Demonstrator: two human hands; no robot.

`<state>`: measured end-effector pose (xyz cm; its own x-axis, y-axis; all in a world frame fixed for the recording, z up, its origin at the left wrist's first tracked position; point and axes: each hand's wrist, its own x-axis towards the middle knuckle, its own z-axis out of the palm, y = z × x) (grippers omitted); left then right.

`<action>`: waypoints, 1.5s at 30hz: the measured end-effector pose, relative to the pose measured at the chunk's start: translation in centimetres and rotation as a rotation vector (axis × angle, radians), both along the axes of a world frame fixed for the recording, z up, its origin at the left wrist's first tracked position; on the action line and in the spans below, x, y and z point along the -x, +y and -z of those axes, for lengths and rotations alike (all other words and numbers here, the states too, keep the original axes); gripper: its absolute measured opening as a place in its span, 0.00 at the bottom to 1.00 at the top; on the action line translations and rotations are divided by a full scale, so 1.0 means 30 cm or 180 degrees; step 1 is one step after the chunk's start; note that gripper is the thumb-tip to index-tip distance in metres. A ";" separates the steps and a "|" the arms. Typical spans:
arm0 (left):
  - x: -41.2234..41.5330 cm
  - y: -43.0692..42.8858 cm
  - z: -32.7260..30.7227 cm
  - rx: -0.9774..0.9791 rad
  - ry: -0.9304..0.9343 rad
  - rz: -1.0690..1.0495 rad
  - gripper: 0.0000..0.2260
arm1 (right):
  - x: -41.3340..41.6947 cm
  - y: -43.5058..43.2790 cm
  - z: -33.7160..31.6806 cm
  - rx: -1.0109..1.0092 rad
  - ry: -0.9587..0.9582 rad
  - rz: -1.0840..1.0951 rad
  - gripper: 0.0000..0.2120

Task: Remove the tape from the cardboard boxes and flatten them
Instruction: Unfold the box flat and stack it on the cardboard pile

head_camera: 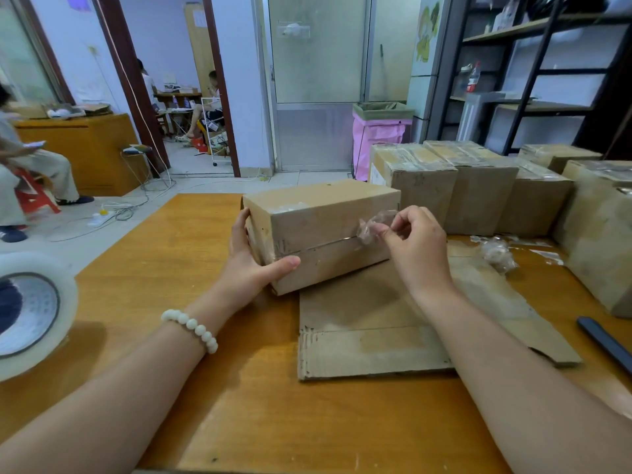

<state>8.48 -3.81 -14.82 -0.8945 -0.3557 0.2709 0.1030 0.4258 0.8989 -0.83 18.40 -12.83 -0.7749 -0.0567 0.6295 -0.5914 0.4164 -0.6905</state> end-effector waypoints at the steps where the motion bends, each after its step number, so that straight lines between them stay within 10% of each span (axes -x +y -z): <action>1: 0.001 0.001 0.000 -0.0014 -0.0020 -0.0019 0.58 | -0.002 -0.006 0.004 -0.0051 0.0199 -0.0093 0.09; 7: 0.002 0.001 -0.003 -0.0163 -0.0059 -0.0048 0.60 | -0.016 -0.038 0.031 -0.0747 0.0378 -0.0284 0.24; 13: 0.004 0.002 -0.001 -0.0121 -0.0082 -0.0005 0.61 | -0.015 -0.025 0.008 -0.0498 0.0505 -0.0409 0.05; 22: 0.001 -0.003 -0.004 -0.0124 -0.0030 0.0084 0.59 | -0.019 -0.028 -0.026 0.0794 -0.1717 -0.1381 0.06; 30: 0.006 0.003 0.002 -0.0006 -0.0121 0.0031 0.64 | -0.043 -0.035 0.007 -0.0282 0.0196 -0.0251 0.08; 45: 0.011 -0.010 0.032 0.0610 -0.0492 0.0286 0.73 | -0.041 -0.045 0.012 -0.0255 -0.0122 -0.0468 0.07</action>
<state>8.16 -4.11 -15.77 -0.9561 -0.2284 0.1835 0.0158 0.5851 0.8108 0.40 17.05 -13.20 -0.7780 -0.2200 0.5885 -0.6239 0.3819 -0.6819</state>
